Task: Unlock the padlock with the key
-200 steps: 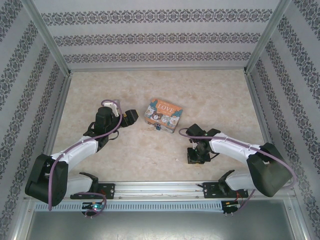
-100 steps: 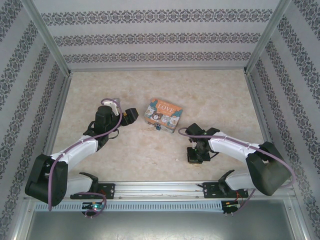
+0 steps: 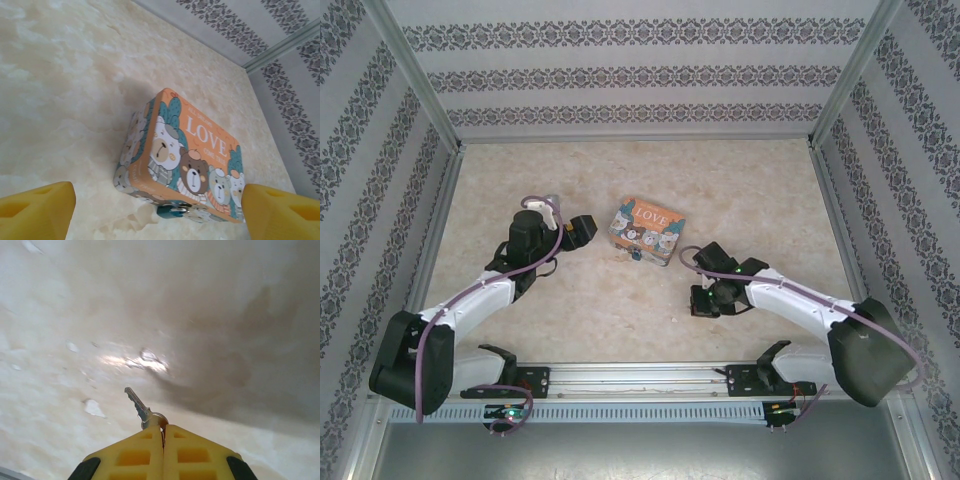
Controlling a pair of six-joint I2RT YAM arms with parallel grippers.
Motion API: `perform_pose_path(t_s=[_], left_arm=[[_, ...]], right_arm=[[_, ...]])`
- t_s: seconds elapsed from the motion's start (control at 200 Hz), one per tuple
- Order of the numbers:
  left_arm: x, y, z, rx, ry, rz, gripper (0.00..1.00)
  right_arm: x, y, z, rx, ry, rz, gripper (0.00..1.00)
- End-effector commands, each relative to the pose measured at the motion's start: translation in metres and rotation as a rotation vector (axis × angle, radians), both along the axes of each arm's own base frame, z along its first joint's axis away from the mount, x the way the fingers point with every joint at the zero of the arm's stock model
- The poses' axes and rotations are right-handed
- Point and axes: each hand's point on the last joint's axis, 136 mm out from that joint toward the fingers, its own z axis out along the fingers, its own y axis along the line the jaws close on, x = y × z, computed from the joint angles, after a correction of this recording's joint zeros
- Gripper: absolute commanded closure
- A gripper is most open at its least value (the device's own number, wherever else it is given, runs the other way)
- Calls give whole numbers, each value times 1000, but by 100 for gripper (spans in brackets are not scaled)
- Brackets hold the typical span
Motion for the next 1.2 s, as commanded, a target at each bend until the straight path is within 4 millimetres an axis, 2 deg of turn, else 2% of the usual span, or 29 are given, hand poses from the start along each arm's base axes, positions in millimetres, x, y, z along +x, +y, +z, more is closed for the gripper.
perform_pose_path(t_s=[0.0, 0.255, 0.435, 0.615, 1.009, 1.194], left_arm=[[5, -4, 33, -48, -66, -26, 14], [6, -20, 56, -100, -75, -103, 17], [7, -27, 61, -139, -54, -133, 25], [10, -37, 66, -188, -45, -157, 30], [17, -80, 77, -260, -38, -253, 39], [17, -101, 76, -285, -27, -287, 42]], right_arm=[[9, 12, 11, 85, -60, -27, 100], [52, 34, 56, 273, -264, -85, 100], [91, 49, 99, 406, -469, -127, 100], [116, 58, 129, 479, -599, -149, 100], [152, 79, 175, 598, -766, -160, 100], [158, 88, 181, 617, -774, -136, 100]])
